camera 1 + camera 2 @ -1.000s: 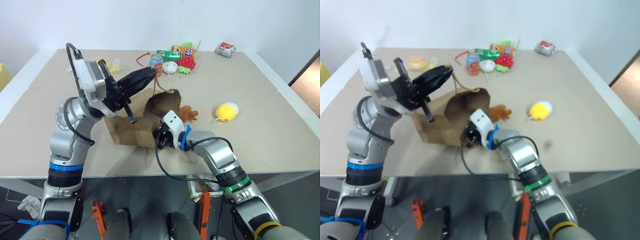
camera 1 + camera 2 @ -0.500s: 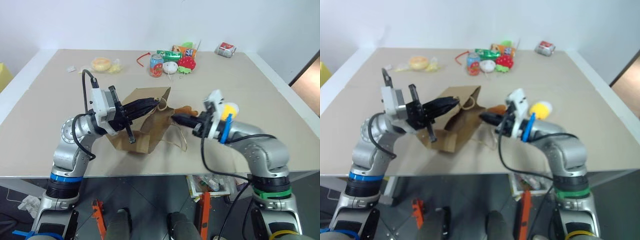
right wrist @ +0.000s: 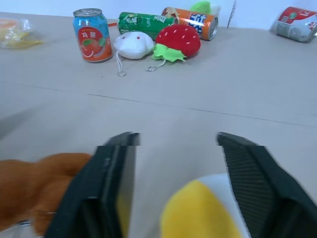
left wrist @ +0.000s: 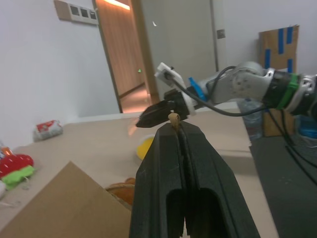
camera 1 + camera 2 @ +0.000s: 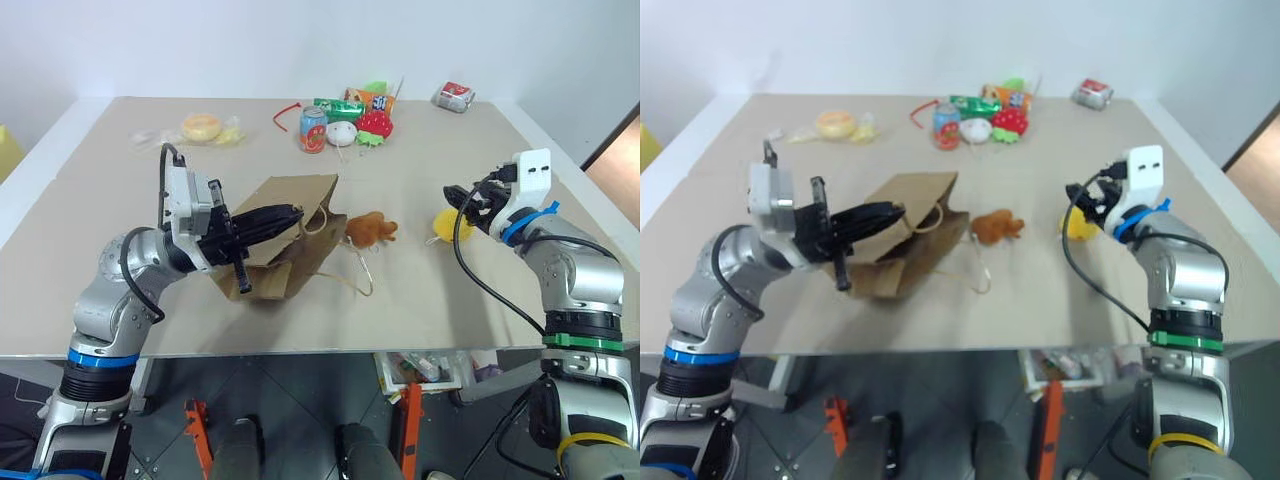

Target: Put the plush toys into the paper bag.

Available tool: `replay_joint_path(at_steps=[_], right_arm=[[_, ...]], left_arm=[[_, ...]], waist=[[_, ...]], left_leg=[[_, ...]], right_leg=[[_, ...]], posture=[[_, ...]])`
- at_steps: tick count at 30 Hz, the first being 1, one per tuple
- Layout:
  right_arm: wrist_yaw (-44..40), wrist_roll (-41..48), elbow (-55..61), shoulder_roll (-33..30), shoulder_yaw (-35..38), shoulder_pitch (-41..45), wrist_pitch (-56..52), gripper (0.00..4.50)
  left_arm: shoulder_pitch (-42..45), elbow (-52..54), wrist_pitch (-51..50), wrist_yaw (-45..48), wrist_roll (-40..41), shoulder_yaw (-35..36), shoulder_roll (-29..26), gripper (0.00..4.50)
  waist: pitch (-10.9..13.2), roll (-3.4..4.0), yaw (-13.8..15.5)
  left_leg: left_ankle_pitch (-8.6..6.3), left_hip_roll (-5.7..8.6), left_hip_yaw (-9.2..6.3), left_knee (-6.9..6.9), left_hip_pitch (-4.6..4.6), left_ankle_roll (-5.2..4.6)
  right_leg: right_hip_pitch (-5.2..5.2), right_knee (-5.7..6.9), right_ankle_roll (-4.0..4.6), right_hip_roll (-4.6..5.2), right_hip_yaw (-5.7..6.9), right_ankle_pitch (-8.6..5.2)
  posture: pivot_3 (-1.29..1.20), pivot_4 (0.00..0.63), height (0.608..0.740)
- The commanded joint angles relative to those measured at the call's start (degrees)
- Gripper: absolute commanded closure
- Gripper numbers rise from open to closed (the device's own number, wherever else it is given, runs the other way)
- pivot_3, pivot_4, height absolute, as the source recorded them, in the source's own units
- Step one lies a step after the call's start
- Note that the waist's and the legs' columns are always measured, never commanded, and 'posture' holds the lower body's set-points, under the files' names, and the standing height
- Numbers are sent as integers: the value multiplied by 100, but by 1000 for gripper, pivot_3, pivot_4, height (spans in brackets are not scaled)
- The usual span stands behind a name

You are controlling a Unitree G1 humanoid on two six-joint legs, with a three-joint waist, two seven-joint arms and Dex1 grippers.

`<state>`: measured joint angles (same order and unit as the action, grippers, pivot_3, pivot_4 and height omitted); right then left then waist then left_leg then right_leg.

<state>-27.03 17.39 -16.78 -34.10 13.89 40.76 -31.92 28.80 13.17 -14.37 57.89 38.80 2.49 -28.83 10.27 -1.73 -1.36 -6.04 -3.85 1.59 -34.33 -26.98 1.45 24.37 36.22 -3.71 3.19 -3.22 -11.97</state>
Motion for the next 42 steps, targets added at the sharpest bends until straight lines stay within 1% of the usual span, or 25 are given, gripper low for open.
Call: replay_joint_path(at_steps=[1,5,12,15,18,19,21,22,23,24,25,29,32,34,36,39,42], right_arm=[[268,-433,-481,-126,-96,192,481,150],[460,-754,-827,-51,-311,166,608,150],[571,-946,-1289,95,-509,184,536,150],[482,-959,-1357,133,-570,155,549,910],[447,-988,-1325,160,-593,135,531,2150],[445,-988,-1333,162,-588,138,540,2468],[441,-970,-1305,158,-571,128,552,3430],[433,-927,-1269,153,-526,136,563,3531],[425,-897,-1244,151,-491,143,569,4014],[395,-699,-1150,185,-310,187,503,4277],[174,-350,-931,206,-95,229,370,4370],[-675,836,151,216,392,161,-173,4370],[-1254,1681,1111,133,488,-54,-810,4370],[-1608,2081,1848,40,301,-343,-1192,4370],[-1593,2093,2191,82,26,-484,-1356,4370],[-1454,1850,2485,246,-528,-614,-1352,4370],[-1228,1873,2685,579,-835,-604,-1491,4370]], left_arm=[[80,255,-305,-35,302,173,-103,4500],[193,215,-623,-201,566,261,-80,4500],[372,100,-1097,-408,940,410,-82,4500],[441,90,-1214,-494,1008,468,-58,4500],[448,109,-1267,-515,1028,485,-67,4500],[452,111,-1274,-519,1025,486,-68,4500],[448,122,-1280,-523,1021,491,-73,4500],[460,119,-1281,-527,1019,488,-72,4500],[469,116,-1283,-529,1019,487,-71,4500],[490,109,-1298,-532,1024,491,-65,4500],[509,101,-1309,-534,1028,494,-59,4500],[544,78,-1328,-524,1033,502,-51,4500],[555,71,-1339,-501,1017,504,-39,4500],[563,64,-1328,-479,990,487,-21,4500],[576,52,-1318,-471,973,476,-5,4500],[591,44,-1315,-464,960,477,15,4500],[584,45,-1311,-461,947,480,29,4500]], waist=[[0,0,0],[0,1,-2],[2,4,-2],[2,4,-2],[2,4,-2],[2,4,-2],[2,4,-2],[2,4,-2],[2,4,-2],[2,4,-2],[2,4,-2],[5,8,-2],[5,9,0],[5,8,1],[5,8,8],[5,8,13],[5,8,3]], left_leg=[[0,1,0,-1,0,0],[0,2,0,-6,1,0],[0,2,-1,-6,1,-1],[1,2,-1,-6,1,-1],[1,3,-2,-6,1,-1],[1,3,-2,-6,1,-1],[1,3,-2,-6,1,-1],[1,3,-2,-6,1,-1],[1,3,-2,-6,2,-1],[1,3,-2,-8,1,-1],[1,3,-2,-8,2,-1],[1,3,-2,-7,1,-1],[1,2,-3,-5,1,-1],[1,2,-5,-2,1,-1],[1,2,-6,-3,1,-1],[0,2,-8,-5,1,0],[0,2,-5,-8,1,0]], right_leg=[[0,0,0,0,-1,0],[-3,0,3,1,-3,3],[-2,0,3,0,-3,4],[-3,0,2,0,-2,3],[-5,0,0,0,-3,2],[-5,0,0,0,-3,2],[-6,0,0,-1,-3,3],[-6,0,0,-1,-3,3],[-6,0,0,-1,-2,3],[-7,0,0,-1,-3,4],[-7,0,0,-1,-3,4],[-6,0,-2,-1,-4,5],[-6,1,-6,-3,-4,4],[-7,2,-9,-4,-3,-1],[-8,1,-9,-4,-4,-1],[-13,2,-10,-3,-2,-5],[-10,1,-1,-2,-4,2]], posture=[[0,150,740],[0,150,740],[0,150,740],[0,150,740],[0,150,740],[0,150,740],[0,150,740],[0,150,740],[0,150,740],[0,150,740],[0,150,740],[0,150,740],[0,150,740],[0,150,740],[0,150,740],[0,150,740],[0,150,740]])
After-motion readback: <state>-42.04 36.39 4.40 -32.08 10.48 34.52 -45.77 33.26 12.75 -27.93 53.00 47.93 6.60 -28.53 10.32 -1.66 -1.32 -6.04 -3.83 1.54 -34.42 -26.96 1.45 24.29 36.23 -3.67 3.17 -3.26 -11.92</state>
